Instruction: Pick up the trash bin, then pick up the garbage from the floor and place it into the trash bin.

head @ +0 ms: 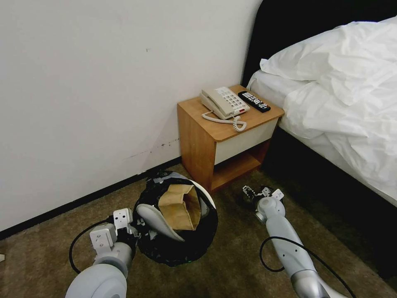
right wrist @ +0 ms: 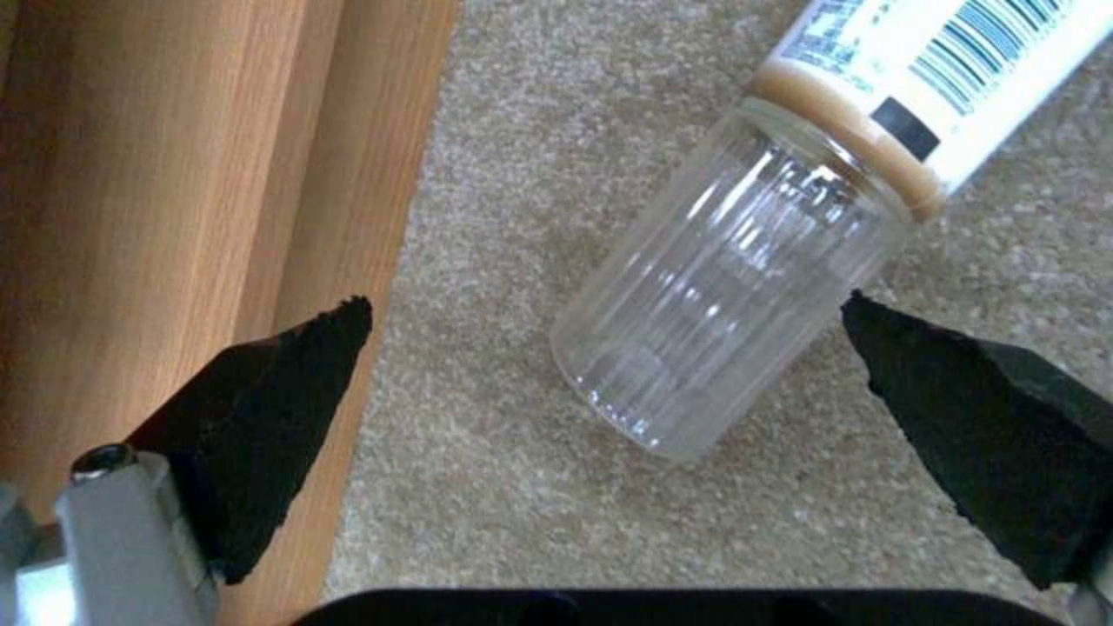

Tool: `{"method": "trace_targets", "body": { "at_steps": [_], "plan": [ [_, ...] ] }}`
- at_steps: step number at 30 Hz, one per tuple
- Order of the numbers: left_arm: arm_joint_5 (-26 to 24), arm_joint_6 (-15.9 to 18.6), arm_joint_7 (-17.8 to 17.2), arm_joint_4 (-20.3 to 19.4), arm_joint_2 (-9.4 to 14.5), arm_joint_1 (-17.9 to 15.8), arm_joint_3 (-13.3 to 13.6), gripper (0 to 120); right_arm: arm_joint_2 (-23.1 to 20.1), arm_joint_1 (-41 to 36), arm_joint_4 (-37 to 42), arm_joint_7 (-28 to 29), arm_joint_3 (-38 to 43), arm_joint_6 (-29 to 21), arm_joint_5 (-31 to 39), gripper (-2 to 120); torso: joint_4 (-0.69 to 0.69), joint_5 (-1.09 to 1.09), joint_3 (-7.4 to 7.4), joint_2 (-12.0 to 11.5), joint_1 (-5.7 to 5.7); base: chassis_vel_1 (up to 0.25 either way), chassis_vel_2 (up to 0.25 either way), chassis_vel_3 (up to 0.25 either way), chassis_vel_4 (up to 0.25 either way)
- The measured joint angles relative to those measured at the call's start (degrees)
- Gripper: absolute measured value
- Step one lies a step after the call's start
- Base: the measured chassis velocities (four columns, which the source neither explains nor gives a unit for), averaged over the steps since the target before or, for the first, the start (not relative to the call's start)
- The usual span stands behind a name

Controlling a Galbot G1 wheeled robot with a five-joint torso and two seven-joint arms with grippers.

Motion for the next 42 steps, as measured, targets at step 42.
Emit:
{"method": "trace_targets", "body": {
  "at_steps": [42],
  "plan": [
    [-0.2,-0.1,0.0,1.4,0.0,-0.5,0.4,0,2.9,5.3,-10.4,-3.0,2.9,3.7,-3.9,100,0.0,0.0,0.0,0.0,0.0,0.0,0.0,0.0,0.0]
  ]
}}
